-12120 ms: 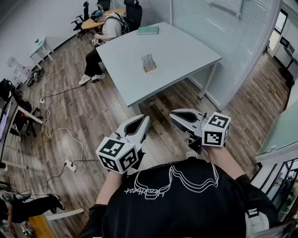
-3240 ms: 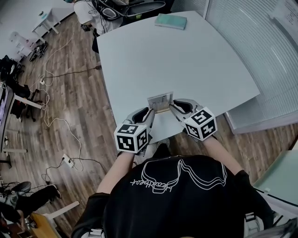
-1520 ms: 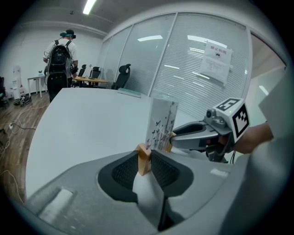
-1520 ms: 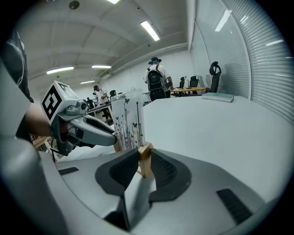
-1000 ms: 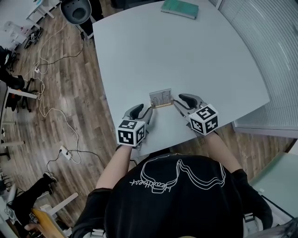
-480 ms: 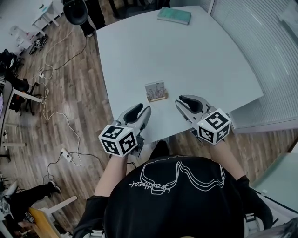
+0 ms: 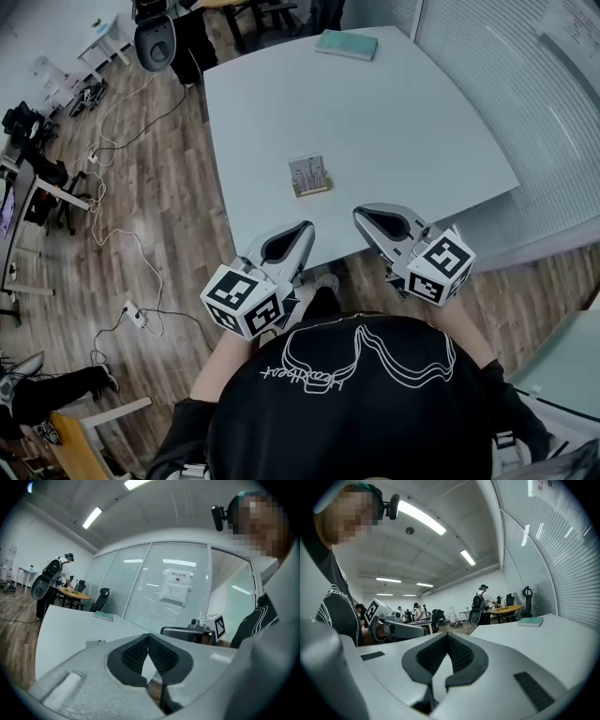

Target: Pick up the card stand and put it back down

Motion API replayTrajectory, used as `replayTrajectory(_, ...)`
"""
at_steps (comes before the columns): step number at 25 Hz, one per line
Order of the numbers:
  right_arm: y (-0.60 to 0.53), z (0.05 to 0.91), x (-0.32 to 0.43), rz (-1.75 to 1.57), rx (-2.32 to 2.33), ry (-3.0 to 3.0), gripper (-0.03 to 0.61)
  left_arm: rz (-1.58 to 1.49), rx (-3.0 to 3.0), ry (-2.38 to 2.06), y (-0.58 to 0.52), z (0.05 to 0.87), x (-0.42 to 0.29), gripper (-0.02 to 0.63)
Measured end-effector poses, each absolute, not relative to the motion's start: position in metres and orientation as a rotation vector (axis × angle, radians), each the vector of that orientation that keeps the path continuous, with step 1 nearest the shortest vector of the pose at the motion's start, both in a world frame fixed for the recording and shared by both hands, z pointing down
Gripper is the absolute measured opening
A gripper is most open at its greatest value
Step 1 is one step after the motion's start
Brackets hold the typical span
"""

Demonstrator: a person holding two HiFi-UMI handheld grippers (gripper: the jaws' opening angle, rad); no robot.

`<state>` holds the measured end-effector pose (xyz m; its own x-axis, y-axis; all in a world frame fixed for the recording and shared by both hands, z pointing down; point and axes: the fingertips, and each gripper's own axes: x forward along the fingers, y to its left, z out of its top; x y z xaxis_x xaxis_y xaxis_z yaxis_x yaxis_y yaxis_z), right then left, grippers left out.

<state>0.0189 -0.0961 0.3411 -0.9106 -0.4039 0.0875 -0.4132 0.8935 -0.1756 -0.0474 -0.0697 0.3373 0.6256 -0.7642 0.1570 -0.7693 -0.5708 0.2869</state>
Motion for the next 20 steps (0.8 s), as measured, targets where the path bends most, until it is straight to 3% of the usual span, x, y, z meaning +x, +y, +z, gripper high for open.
replayTrajectory(20, -0.027, 0.324, 0.015, 0.371, 0.475, -3.064, 0.006, 0.066, 2.579, -1.210, -0.011, 0.325, -0.021, 0.014)
